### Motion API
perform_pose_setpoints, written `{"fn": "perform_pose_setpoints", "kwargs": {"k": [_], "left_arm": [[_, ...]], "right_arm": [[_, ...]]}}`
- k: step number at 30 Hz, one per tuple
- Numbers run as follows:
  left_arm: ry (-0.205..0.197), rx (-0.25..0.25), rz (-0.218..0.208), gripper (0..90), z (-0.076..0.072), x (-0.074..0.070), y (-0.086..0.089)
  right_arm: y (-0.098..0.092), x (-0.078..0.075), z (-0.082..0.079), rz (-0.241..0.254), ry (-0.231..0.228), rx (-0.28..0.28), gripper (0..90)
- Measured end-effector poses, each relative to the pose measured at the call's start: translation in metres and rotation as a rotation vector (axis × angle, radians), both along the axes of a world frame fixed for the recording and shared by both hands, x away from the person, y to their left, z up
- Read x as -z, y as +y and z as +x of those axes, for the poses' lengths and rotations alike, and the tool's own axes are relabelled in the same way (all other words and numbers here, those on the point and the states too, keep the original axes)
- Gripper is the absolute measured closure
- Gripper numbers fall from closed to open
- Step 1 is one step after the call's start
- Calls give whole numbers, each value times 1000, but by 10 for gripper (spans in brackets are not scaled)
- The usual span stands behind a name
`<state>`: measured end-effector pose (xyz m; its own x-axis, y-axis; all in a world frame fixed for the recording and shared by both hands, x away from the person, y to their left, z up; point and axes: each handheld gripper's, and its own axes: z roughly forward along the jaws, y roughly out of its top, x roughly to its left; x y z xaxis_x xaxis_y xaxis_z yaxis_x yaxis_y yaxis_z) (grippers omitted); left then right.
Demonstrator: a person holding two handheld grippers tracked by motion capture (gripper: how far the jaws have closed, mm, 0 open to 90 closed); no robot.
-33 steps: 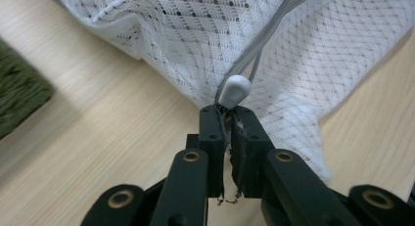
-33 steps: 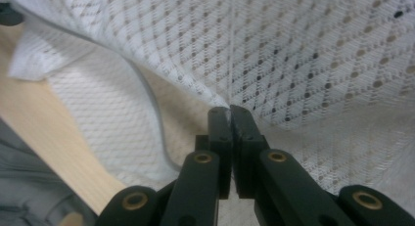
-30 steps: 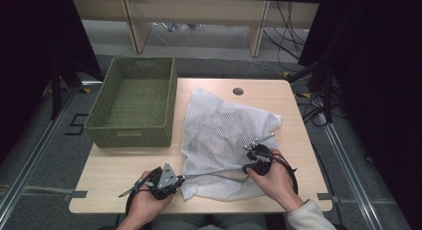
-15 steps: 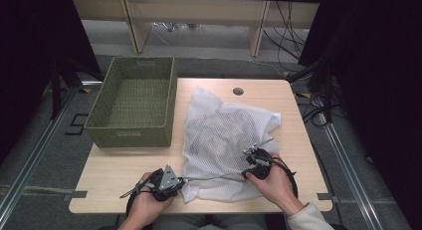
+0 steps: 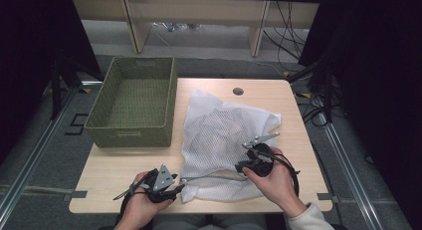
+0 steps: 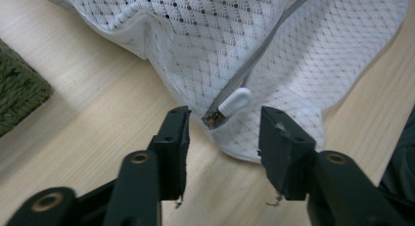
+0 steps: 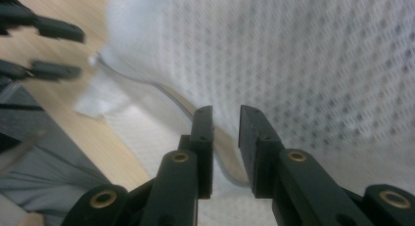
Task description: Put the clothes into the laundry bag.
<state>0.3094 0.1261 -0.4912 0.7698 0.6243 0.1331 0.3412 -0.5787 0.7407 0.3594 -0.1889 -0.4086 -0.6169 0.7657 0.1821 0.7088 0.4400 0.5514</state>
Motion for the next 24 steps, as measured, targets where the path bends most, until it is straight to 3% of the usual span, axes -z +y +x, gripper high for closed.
{"fn": "perform_pose_setpoints", "kwargs": {"k": [4, 5, 7, 11, 12, 13, 14, 16, 17, 18, 20, 22, 24], "left_arm": [[23, -12, -38, 471, -3, 2, -1], [27, -15, -43, 459, -4, 2, -1], [36, -15, -53, 444, -4, 3, -1], [59, -23, -66, 425, -4, 6, -3], [44, -22, -60, 419, -3, 6, -3], [9, -2, -28, 414, 0, 5, -1], [47, -28, -60, 409, -2, 7, -4], [31, -35, -48, 399, -2, 7, -4], [51, -27, -69, 395, -3, 8, -6], [45, -5, -56, 391, -2, 8, -6], [38, -8, -57, 383, -2, 8, -7], [65, -25, -79, 376, -3, 10, -9], [80, -21, -72, 364, -2, 9, -8]], "right_arm": [[18, -3, 0, 19, -13, -59, 776], [26, -3, 0, 18, 29, -52, 778], [36, -1, 2, 17, 30, -98, 778], [57, 1, 6, 21, 50, -121, 778], [60, 1, 7, 22, 56, -125, 778], [63, 2, 8, 21, 56, -130, 778], [65, 2, 9, 29, 53, -143, 778], [69, 3, 10, 34, 60, -149, 778], [70, 3, 10, 31, 64, -145, 777], [71, 3, 11, 24, 57, -151, 776], [70, 5, 13, 22, 44, -163, 775], [70, 6, 12, 29, 68, -149, 774], [68, 6, 12, 19, 58, -143, 772]]}}
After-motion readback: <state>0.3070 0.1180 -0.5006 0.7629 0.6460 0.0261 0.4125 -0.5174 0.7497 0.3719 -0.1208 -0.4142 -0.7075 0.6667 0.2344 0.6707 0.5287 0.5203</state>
